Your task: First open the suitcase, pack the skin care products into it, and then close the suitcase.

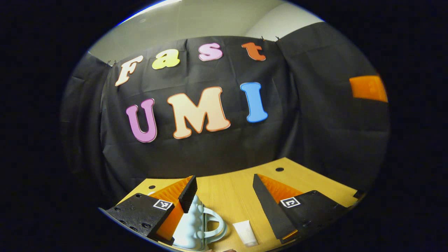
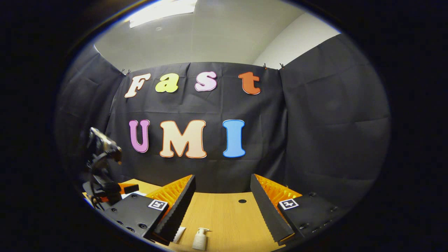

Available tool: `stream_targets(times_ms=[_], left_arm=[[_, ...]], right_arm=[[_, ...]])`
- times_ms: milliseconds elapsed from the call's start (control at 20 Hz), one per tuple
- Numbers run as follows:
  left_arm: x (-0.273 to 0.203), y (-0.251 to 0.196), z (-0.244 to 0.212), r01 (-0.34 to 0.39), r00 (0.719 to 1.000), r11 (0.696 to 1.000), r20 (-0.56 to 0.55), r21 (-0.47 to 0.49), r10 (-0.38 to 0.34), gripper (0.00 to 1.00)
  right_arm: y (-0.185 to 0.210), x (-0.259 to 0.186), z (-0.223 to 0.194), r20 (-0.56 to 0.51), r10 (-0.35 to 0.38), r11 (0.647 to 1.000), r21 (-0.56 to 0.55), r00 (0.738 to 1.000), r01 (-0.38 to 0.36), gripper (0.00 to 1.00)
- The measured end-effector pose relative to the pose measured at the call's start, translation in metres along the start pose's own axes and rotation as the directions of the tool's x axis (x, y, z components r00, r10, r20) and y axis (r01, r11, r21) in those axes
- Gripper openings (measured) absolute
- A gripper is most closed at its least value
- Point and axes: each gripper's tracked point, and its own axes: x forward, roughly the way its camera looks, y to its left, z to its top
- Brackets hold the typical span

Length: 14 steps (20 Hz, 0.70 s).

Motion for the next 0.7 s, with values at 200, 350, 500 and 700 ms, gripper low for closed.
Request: stream_targets(times_ms=[200, 350, 500, 700], left_arm=[[0.018, 0.001, -0.071, 0.018, 0.981, 1.000, -0.193, -0.001, -0.018, 0.94], [0.031, 0.008, -0.104, 0.006, 0.963, 0.999, -0.270, 0.036, 0.004, 0.94], [0.043, 0.004, -0.135, 0.029, 0.939, 0.998, -0.343, 0.060, -0.006, 0.94], [0.048, -0.001, -0.188, 0.033, 0.871, 0.999, -0.492, 0.028, -0.015, 0.94]], right_arm=[[-0.007, -0.008, -0.011, -0.036, -0.026, 0.999, -0.023, 0.999, 0.025, 0.99], [-0.009, -0.014, -0.013, -0.049, -0.037, 0.998, -0.049, 0.998, 0.034, 1.00], [-0.009, -0.019, -0.014, -0.056, -0.040, 0.998, -0.053, 0.998, 0.037, 0.99], [-0.005, -0.023, -0.022, -0.077, -0.040, 0.996, -0.087, 0.996, 0.033, 0.99]])
